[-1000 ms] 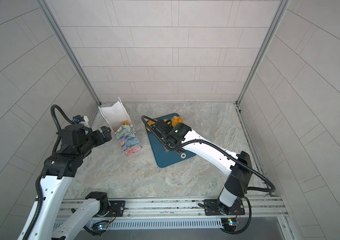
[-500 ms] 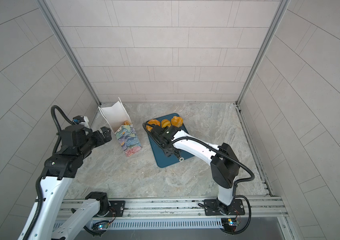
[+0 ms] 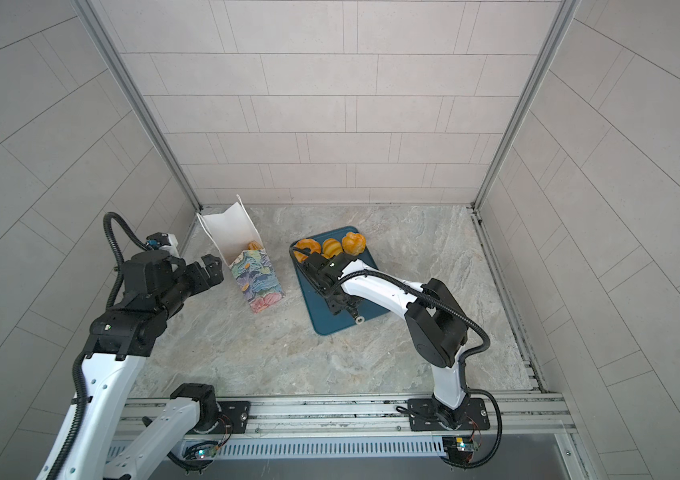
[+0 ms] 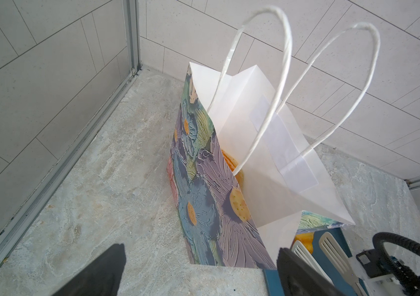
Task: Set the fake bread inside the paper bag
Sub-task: 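Lower the open right tongs around the striped croissant and close them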
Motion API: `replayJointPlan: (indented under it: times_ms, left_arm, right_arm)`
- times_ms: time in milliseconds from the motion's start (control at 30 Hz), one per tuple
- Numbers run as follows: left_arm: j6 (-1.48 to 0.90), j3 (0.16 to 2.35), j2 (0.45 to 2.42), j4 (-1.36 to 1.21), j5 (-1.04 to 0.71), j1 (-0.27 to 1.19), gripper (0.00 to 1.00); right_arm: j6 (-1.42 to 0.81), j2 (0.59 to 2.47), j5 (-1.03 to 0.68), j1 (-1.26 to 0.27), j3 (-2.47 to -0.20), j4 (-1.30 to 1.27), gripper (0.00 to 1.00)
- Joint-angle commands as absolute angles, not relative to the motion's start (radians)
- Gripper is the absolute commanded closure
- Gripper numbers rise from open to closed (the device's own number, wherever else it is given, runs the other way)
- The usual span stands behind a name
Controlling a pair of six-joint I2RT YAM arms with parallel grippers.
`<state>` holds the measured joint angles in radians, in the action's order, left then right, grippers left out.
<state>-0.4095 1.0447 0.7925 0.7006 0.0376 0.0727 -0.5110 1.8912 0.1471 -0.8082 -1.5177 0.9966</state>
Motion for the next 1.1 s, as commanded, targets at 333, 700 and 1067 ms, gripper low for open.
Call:
replayJointPlan:
  times_ms: [333,700,1067]
  left_arm:
    - [-0.395,1.033,0.783,0.689,0.067,0.076,0.0]
    - [-0.393,1.034,0.755,0.698,0.081,0.077,0.0]
    - [-0.395,1.035,0.744,0.704,0.09,0.076,0.0]
  right_arm:
    - [-0.525,1.97,0.121,-0.784,-1.575,0.967,0.41]
    - [-0.512,2.011,0.076,-0.756,-1.597,0.955,0.44]
    - [-0.467,1.981,0.014,-0.749,-1.548,0.974,0.74]
